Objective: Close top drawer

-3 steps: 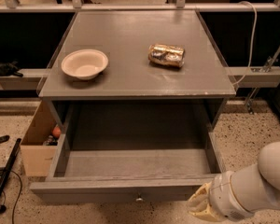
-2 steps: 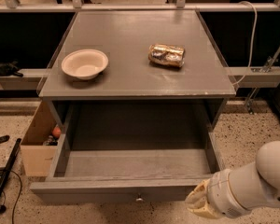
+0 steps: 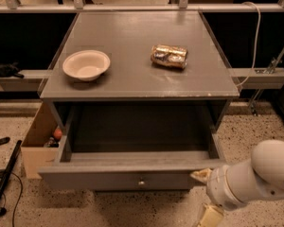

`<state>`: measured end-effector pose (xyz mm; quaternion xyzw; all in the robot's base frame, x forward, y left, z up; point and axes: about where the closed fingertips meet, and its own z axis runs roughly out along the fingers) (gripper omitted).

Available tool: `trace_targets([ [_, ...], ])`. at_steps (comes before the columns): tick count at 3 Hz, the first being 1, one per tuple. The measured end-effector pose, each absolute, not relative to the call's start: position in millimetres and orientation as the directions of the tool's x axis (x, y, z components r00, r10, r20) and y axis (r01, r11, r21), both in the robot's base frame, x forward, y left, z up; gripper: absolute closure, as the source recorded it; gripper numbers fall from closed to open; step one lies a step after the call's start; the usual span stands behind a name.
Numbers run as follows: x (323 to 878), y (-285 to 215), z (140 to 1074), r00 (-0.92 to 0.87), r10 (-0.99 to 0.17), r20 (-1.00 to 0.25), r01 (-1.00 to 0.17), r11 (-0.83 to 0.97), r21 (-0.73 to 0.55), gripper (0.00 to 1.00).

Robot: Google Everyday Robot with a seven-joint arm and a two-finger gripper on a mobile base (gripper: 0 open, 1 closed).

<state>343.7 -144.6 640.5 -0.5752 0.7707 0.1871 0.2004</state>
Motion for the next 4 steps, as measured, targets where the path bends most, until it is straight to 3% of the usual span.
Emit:
trace_targets([
  [1,396,-149,636,-0.257,-0.824,-0.505,-0.957,0.29,0.014,0.0],
  [2,442,-146,660,-0.222,-0.839,-0.497,-0.955,0.289,-0.061,0.14],
  [3,450,-144,666,-0.212,-0.84,-0.5,-0.955,0.287,-0.077,0.37],
  [4,449,-143,665,-0.21,-0.841,-0.498,-0.955,0.285,-0.078,0.68],
])
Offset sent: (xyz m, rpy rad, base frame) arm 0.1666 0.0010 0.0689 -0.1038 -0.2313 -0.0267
